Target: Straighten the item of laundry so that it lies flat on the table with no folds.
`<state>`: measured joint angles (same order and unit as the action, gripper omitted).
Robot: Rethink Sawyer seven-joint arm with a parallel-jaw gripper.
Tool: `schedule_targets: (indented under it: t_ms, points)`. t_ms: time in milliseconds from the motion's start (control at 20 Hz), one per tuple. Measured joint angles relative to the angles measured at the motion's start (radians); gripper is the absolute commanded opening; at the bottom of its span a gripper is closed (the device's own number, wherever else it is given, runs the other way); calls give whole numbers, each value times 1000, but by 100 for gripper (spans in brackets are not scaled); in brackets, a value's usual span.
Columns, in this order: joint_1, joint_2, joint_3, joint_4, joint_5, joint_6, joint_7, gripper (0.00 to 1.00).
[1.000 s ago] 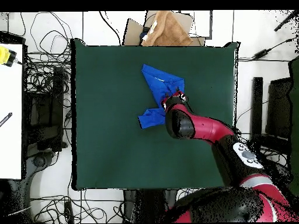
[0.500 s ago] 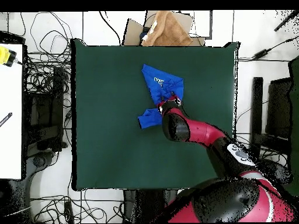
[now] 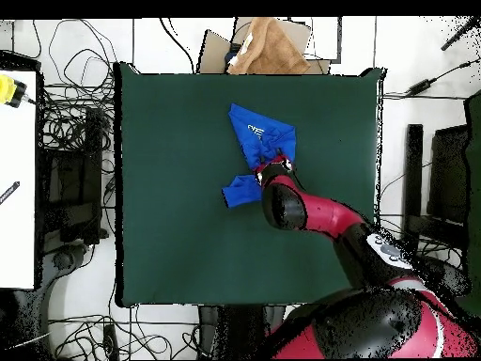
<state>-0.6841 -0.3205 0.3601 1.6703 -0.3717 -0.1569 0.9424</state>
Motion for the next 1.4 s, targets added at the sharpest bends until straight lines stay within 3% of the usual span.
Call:
schedule_targets:
  t_ms: [600, 1400]
  points:
    - [10, -17, -13, 79, 71, -10, 0, 100]
    - [112, -69, -67, 240, 195, -32, 2, 100]
